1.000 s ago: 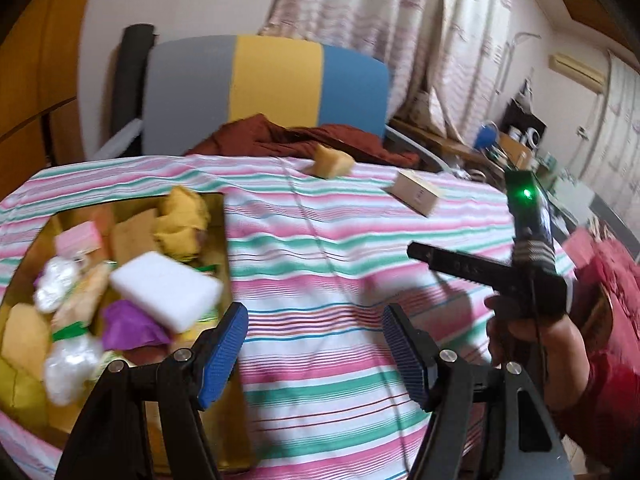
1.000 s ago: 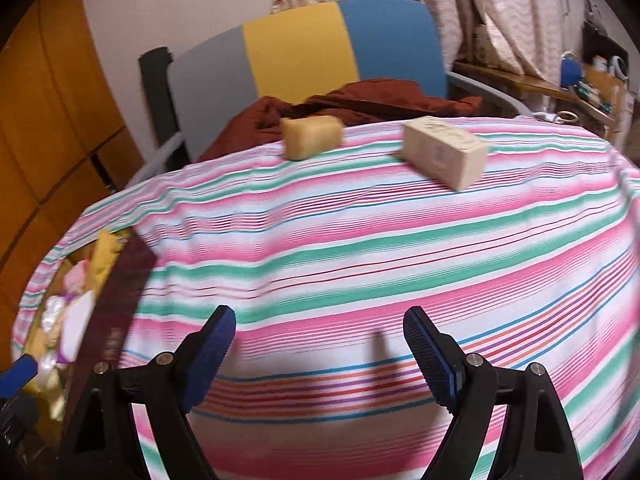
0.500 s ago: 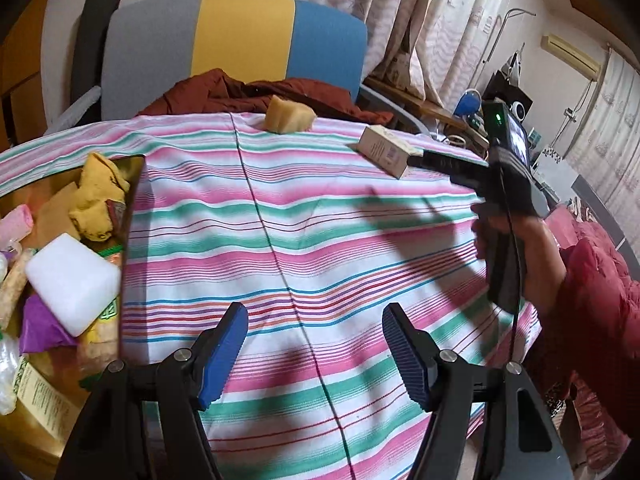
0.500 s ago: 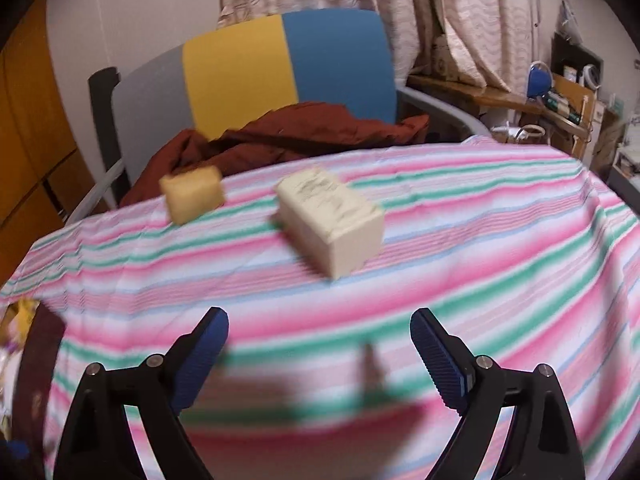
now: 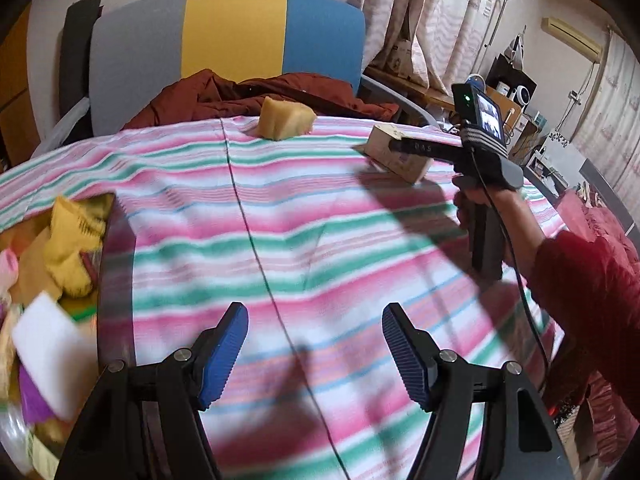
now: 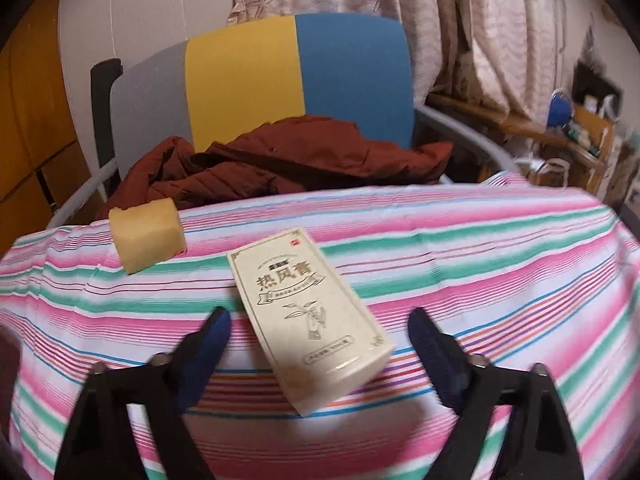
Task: Organize objects
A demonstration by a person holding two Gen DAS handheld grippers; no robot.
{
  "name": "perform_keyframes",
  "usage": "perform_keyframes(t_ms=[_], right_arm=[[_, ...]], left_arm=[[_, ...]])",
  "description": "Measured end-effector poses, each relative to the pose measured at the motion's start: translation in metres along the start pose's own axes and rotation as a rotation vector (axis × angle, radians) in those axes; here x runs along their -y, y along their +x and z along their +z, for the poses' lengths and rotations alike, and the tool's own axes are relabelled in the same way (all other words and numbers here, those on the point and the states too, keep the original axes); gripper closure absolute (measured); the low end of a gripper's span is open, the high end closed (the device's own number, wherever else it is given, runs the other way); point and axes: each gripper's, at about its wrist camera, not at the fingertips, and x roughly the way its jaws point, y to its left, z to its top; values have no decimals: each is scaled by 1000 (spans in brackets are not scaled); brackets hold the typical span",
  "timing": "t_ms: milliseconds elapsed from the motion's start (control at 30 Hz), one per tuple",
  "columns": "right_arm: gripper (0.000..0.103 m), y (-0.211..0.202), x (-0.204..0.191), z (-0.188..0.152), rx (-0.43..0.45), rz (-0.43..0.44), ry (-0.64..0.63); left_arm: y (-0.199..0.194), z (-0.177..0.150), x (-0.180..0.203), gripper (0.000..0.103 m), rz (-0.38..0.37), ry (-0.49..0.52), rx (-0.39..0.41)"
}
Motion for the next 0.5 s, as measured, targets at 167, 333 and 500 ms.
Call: perform_keyframes(t_ms=[167, 333, 500], right_arm=[[41, 1, 1, -4, 15, 22, 10], [51, 4, -3, -8, 8, -21, -1], [52, 9, -8, -10, -13, -63, -20]], left_arm=[[29, 28, -4, 32, 13, -27, -30], [62, 62, -8, 30, 43, -27, -52], [94, 112, -14, 23, 128, 26, -16]])
